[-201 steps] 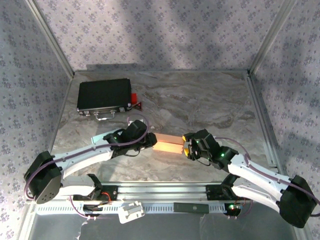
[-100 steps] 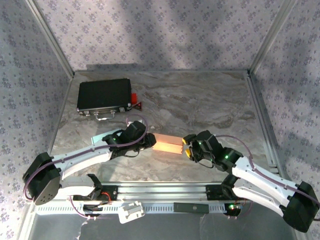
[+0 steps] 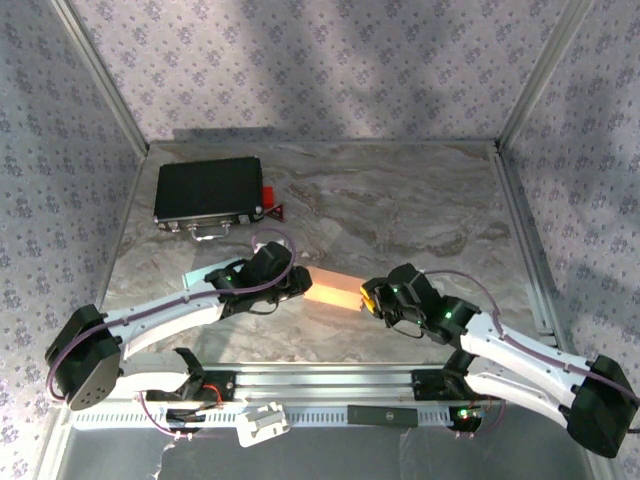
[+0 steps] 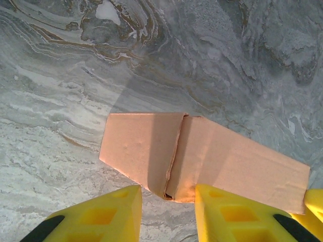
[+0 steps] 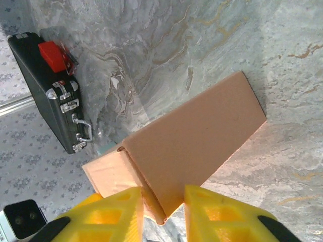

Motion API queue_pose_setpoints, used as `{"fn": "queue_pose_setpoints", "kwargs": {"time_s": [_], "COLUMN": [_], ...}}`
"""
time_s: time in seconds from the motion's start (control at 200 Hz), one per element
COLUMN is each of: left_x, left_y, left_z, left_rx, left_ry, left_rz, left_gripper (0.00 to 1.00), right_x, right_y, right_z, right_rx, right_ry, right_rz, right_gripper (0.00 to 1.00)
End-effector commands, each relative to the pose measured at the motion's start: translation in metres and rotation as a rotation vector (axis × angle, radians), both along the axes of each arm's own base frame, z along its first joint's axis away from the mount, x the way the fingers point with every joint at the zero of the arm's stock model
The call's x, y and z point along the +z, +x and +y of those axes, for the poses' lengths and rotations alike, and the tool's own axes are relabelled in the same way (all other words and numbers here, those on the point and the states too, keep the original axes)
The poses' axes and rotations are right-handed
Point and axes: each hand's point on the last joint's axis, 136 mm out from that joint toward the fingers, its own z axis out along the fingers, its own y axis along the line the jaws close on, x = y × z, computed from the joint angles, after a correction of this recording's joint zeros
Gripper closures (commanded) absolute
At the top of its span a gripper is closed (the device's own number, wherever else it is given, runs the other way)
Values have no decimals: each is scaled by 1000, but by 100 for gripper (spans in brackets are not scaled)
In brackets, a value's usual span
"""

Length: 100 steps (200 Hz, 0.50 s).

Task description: Fold the paper box

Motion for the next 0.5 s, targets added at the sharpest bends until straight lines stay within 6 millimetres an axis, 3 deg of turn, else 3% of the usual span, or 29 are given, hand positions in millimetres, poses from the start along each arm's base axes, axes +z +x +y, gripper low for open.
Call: {"fn": "queue_pose_setpoints", "kwargs": {"time_s": [0.0, 0.27, 0.495], "left_x": [-5, -7, -21], "left_y": [-6, -13, -31], "left_z": [11, 17, 33], "left_rx": [12, 9, 1], "left_ry": [46, 53, 60], "left_rz": [13, 10, 31], "left_gripper": [68, 68, 68], "right_x": [-11, -18, -9], "right_y": [-10, -20, -37], "right_z": [-9, -1, 19], "right_rx": [14, 92, 214], "right_ry": [-69, -129, -241], "right_rz": [29, 4, -124], "right_gripper": [74, 73, 74]}}
